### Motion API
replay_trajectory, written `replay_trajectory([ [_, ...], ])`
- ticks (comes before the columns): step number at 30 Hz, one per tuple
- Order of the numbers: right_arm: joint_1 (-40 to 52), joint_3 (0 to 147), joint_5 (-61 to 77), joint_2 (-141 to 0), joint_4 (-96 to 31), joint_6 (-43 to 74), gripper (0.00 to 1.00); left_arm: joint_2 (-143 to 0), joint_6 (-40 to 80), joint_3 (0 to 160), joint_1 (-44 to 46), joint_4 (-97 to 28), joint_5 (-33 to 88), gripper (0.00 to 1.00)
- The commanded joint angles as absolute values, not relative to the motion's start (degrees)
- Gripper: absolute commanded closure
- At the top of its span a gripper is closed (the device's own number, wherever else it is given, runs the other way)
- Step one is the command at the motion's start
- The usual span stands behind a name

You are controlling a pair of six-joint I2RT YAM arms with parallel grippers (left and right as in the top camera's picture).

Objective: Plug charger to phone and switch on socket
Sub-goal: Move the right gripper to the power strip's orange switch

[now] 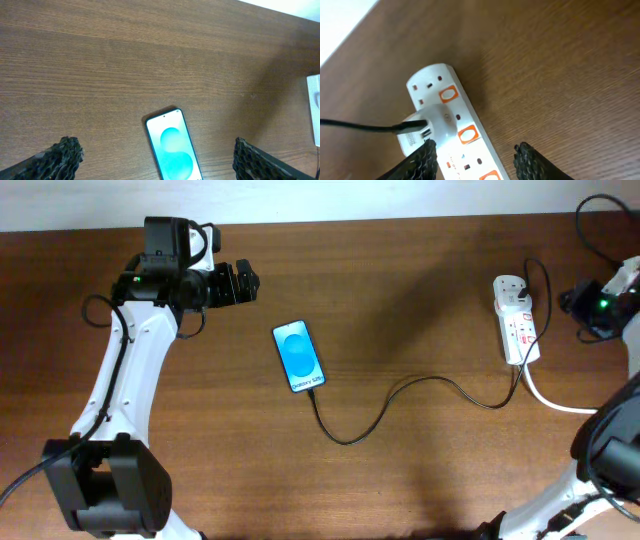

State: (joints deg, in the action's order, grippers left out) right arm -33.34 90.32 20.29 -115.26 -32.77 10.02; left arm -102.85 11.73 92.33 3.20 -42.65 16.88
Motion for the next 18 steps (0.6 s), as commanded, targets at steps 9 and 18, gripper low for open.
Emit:
replay_trajectory([
  [9,-27.9,90.9,10.9,-124.4,-32.4,9.2,0.47,-103.2,11.0,92.5,3.2,-42.5,16.7,0.01],
  [18,-26.6,90.9,10.9,-126.7,-32.8,9.2,0.47,-103.2,11.0,92.5,3.2,-42.5,16.7,0.01],
])
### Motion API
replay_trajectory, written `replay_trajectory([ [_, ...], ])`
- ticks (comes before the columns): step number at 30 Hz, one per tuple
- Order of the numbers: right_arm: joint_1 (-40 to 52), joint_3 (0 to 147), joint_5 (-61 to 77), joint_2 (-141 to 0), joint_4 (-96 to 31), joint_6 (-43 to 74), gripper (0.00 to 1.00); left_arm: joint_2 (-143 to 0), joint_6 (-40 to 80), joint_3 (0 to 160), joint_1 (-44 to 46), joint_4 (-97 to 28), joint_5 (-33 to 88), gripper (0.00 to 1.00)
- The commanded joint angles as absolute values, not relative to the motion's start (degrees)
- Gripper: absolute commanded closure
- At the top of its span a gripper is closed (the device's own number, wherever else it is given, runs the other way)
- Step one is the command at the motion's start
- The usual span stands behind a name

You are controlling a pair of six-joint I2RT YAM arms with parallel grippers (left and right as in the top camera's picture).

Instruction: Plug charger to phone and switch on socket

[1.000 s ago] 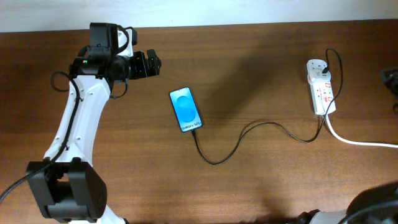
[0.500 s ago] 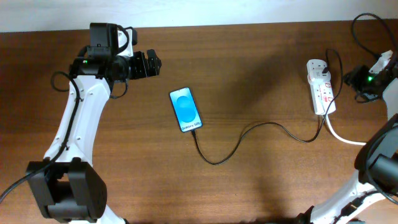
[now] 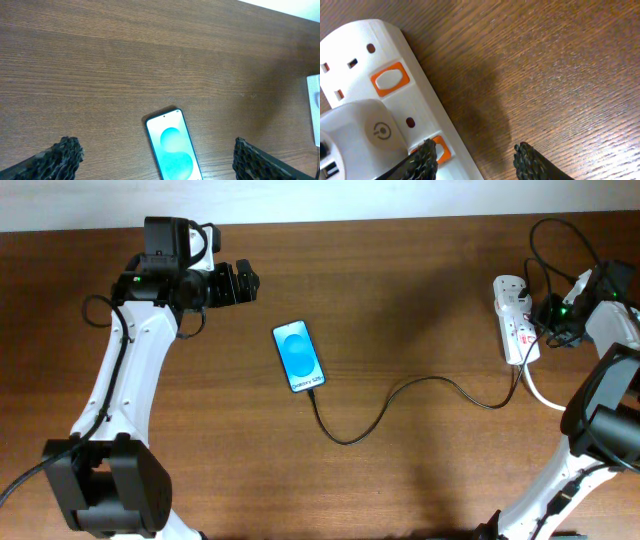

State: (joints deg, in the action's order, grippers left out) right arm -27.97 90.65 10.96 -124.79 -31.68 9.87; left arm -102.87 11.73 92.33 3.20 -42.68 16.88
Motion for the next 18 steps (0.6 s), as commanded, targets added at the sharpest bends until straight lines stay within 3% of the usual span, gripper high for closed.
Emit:
replay_trajectory([
  [1,-26.3,90.9,10.9,-126.7,-33.2,9.2,0.47,-103.2,11.0,92.5,3.2,-42.6,16.7,0.01],
  [18,-23.5,89.9,10.9,-126.7,-38.0,7.9,0.47,-103.2,11.0,92.5,3.2,-42.6,16.7,0.01],
])
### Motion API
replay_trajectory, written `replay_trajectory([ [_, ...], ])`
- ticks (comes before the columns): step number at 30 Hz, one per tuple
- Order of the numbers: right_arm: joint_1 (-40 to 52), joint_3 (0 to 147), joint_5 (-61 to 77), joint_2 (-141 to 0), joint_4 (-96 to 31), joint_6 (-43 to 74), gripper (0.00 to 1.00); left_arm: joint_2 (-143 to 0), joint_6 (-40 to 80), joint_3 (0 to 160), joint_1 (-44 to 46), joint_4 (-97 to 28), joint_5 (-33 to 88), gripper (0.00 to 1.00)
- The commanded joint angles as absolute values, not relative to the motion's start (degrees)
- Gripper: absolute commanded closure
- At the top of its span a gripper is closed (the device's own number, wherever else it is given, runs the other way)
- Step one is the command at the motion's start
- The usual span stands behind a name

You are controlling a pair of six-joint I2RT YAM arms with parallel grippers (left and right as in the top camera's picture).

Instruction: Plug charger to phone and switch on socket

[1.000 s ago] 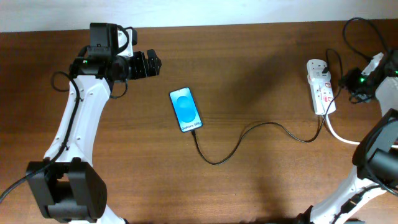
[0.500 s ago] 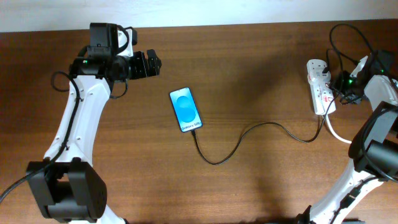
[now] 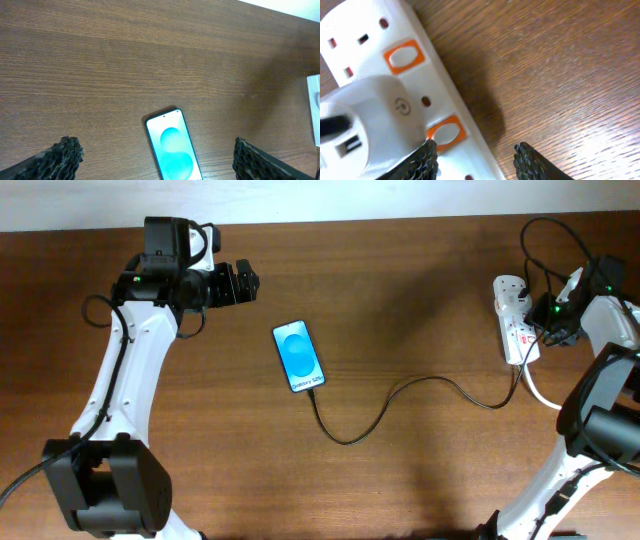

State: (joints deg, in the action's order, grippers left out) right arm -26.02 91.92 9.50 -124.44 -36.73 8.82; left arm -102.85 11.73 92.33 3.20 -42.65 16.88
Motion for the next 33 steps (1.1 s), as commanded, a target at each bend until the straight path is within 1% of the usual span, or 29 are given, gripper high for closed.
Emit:
replay_trajectory([
  [1,-23.5,89.9,10.9,-126.7,-38.0,7.9,0.47,-103.2,11.0,92.5,3.2,-42.5,16.7,0.01],
  [6,-24.8,90.2,10.4,-126.7,-37.2,8.1,0.47,-103.2,11.0,92.5,3.2,-42.5,16.7,0.01],
  [8,-27.3,91.0,9.5,-126.7,-37.3,12.9,0.47,-103.2,11.0,92.5,3.2,-42.5,16.7,0.01],
  [12,-30.5,91.9,15.2,-126.7,-35.8,14.0,0.47,-103.2,11.0,92.5,3.2,-42.5,16.7,0.01],
  [20,-28.0,91.8,15.0,-126.7,-32.9,12.4,0.46,-103.2,11.0,92.5,3.2,-42.5,16.7,0.01],
  [21,-28.0,91.8,15.0,-126.7,-32.4,12.4,0.42,-103.2,11.0,92.5,3.2,-42.5,16.7,0.01],
  [22,-28.0,91.8,15.0,-126.7,-32.5,12.4,0.41,-103.2,11.0,92.5,3.2,-42.5,16.7,0.01],
  [27,-25.6,91.2,13.0,-126.9,-34.3,10.8,0.41,-103.2,11.0,92.5,3.2,-42.5,16.7,0.01],
  [33,-25.0,90.7,12.2,-126.9,-36.8,10.8,0.41,-103.2,11.0,92.5,3.2,-42.5,16.7,0.01],
])
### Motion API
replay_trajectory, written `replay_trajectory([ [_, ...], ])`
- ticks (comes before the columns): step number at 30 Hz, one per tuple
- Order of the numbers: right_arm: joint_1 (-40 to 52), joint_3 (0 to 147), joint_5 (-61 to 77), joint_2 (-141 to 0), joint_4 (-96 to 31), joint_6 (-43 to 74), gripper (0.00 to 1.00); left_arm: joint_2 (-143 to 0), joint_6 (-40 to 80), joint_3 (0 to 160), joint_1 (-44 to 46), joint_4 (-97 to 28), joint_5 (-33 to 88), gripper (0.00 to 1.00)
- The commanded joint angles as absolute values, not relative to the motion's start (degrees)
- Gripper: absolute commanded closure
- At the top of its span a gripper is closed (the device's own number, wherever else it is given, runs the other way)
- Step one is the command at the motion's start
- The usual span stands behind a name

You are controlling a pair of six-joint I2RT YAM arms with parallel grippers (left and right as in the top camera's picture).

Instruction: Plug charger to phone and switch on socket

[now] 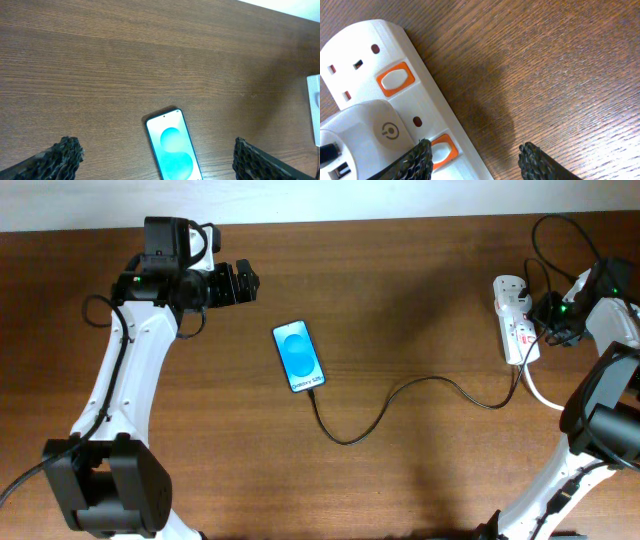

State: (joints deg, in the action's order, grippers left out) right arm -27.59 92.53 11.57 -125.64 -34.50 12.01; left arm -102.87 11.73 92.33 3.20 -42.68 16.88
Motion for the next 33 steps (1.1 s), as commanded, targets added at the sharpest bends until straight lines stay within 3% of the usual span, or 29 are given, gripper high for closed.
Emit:
replay_trajectory([
  [1,-24.7,90.4,12.2,-126.9,-36.9,10.8,0.41,-103.2,11.0,92.5,3.2,-42.5,16.7,0.01],
  [9,-26.8,92.5,11.5,-126.8,-39.4,11.4,0.41,-103.2,11.0,92.5,3.2,-42.5,16.7,0.01],
  [15,-32.9,123.0,6.6,-124.6,-64.4,12.5,0.39,-103.2,11.0,92.5,3.2,-42.5,16.7,0.01],
  [20,-27.0,147.5,8.4,-117.0,-85.4,8.6,0.38,-103.2,11.0,92.5,3.2,-42.5,16.7,0.01],
  [27,-15.3,148.7,18.0,-102.1,-96.1,5.8,0.36,-103.2,11.0,92.5,3.2,-42.6,16.7,0.01],
  [28,-14.2,148.7,18.0,-100.4,-97.3,5.8,0.02,-103.2,11.0,92.5,3.2,-42.5,16.7,0.01],
  [33,-13.9,148.6,16.5,-98.6,-97.3,6.1,0.02,-103.2,11.0,92.5,3.2,-42.6,16.7,0.01],
])
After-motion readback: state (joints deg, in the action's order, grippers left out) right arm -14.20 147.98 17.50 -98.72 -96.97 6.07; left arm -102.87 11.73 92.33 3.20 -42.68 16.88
